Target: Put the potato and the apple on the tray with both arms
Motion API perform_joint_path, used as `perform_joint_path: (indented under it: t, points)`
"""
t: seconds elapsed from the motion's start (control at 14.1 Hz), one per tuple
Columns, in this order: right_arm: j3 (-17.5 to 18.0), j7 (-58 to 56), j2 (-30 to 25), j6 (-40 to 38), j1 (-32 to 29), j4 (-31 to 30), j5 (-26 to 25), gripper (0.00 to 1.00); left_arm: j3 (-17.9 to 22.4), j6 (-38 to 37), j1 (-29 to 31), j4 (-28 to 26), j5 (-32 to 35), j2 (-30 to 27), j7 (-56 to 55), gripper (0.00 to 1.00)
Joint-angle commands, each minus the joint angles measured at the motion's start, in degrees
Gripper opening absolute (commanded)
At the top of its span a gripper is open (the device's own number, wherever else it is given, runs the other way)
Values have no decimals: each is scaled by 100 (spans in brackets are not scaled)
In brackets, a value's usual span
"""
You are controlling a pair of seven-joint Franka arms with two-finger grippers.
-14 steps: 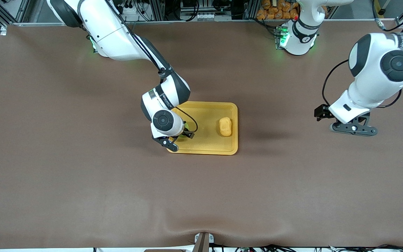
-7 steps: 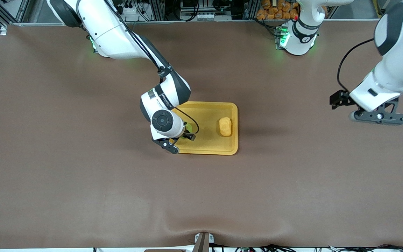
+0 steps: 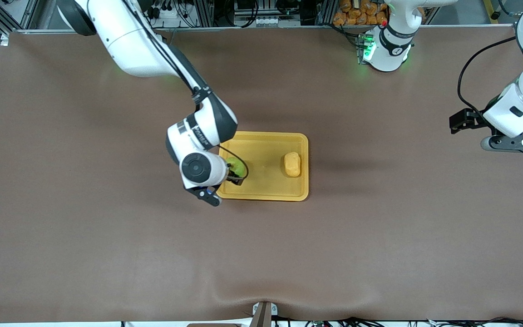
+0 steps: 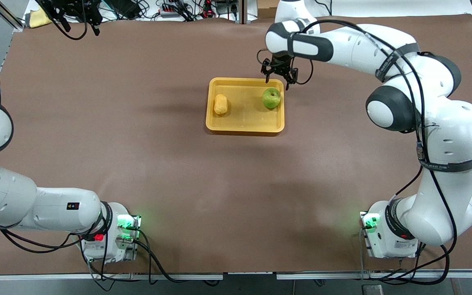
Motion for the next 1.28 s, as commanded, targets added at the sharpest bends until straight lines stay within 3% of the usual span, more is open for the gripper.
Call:
perform_joint_path:
  t: [0.0,0.64,1.2]
  points:
    - [68,-78,-71,-561,-257,450,40,100,-3,-338,4,70,-374,-190,-19,100]
    - [94,-480,-133,-1826,-1355,1479,49,100,-91,-260,-22,325,-323,-226,60,100]
    - [24,-2113,-809,-2433,-2207,1515,-56,100,-117,57,-31,422,-349,-112,-19,100]
